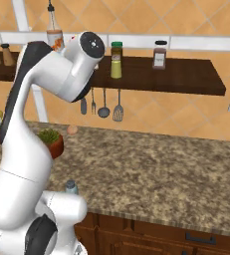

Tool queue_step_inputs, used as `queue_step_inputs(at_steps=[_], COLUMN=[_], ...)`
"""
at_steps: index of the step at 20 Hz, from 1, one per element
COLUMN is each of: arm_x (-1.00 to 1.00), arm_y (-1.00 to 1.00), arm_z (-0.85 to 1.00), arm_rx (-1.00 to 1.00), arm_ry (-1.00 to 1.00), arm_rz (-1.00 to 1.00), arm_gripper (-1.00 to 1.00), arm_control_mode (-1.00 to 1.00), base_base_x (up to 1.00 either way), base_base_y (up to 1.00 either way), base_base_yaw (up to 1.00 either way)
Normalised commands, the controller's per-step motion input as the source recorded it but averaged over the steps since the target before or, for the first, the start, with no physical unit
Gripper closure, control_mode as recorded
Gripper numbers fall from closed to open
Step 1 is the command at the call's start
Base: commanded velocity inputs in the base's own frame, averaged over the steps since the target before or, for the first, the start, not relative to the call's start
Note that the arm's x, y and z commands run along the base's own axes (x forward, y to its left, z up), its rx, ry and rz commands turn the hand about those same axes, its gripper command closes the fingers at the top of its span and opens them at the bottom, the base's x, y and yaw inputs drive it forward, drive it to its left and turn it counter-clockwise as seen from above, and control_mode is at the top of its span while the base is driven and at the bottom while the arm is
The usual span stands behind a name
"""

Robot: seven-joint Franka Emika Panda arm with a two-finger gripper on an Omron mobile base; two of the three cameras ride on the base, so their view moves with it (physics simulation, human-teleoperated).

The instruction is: Put the shaker and condiment bottle from the counter next to their counterparts in the cabinet.

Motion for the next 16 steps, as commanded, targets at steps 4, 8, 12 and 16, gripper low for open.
queue_step_inputs(at_steps=[4,8,12,16], arm_x=[0.3,0.4,0.39,0.27], arm_y=[0.19,0.15,0.04,0.02], arm_z=[0.29,0.08,0.02,0.0], arm_rx=[0.0,0.0,0.0,0.0], arm_ry=[-0.02,-0.05,-0.07,-0.01], arm_rz=[-0.1,-0.11,-0.07,-0.01], arm_gripper=[1.0,1.0,1.0,1.0], arm_control_mode=[-1.0,-1.0,-1.0,-1.0], base_base_x=[0.0,0.0,0.0,0.0], base_base_y=[0.0,0.0,0.0,0.0], base_base_yaw=[0.0,0.0,0.0,0.0])
